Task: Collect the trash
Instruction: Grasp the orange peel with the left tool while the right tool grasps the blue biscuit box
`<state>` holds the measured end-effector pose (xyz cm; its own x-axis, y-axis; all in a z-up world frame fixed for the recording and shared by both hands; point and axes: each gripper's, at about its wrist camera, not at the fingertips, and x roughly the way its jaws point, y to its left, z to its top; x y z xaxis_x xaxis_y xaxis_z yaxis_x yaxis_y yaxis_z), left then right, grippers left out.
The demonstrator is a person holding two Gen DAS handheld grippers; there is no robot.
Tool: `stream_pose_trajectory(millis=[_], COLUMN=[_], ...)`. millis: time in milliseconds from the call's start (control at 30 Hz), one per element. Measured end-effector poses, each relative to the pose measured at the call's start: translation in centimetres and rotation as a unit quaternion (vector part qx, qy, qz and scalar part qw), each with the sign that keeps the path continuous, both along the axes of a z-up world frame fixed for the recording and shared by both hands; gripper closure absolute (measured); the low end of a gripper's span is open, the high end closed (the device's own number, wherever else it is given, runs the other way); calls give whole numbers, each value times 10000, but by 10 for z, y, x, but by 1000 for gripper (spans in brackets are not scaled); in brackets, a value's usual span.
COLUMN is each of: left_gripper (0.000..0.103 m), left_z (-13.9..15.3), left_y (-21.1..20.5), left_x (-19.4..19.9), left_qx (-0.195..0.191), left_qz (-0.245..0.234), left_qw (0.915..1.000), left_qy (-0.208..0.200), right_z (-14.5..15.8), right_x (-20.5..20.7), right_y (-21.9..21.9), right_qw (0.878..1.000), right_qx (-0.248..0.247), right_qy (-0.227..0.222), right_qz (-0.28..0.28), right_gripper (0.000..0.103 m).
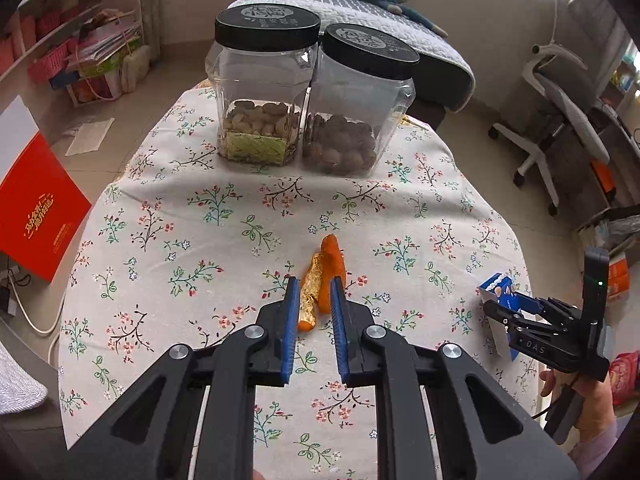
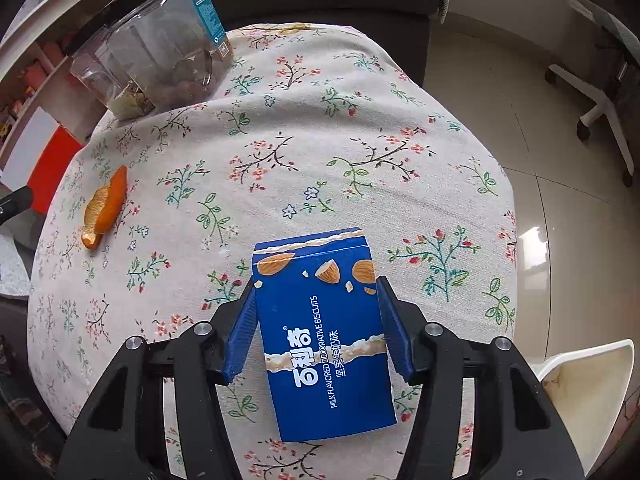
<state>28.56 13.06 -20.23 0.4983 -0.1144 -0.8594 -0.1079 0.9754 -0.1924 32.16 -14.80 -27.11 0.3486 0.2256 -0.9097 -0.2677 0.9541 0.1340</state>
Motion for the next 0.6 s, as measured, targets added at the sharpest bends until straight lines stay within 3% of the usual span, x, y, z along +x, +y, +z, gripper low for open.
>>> stream_pose_trajectory(millis=[133, 167, 233, 367, 500, 600], left_gripper=[82, 62, 35, 34, 34, 37], left_z=[-10, -16, -33, -59, -85, -95], left_y=[9, 7, 1, -17, -31, -30], left_x=[7, 12, 25, 44, 55, 55], left_qx=[-14, 71, 323, 560, 1085, 1064], left_qz=[-48, -51, -91, -381, -504, -515], left_qw=[9999, 9999, 9989, 9960, 9899, 9901], left_qy=[111, 144, 337, 581, 764, 754], right_z=[21, 25, 33, 34, 29, 31], right_x=[-10, -13, -18, -18, -13, -12], right_y=[16, 20, 24, 20, 21, 28], right_qw=[9998, 9997, 9995, 9994, 9992, 9992], right_qx=[132, 149, 161, 87, 109, 148], right_qy=[-155, -184, -243, -293, -232, -261], right_qz=[-74, -100, -126, -184, -291, -250], right_gripper=[50, 50, 49, 49, 49, 49])
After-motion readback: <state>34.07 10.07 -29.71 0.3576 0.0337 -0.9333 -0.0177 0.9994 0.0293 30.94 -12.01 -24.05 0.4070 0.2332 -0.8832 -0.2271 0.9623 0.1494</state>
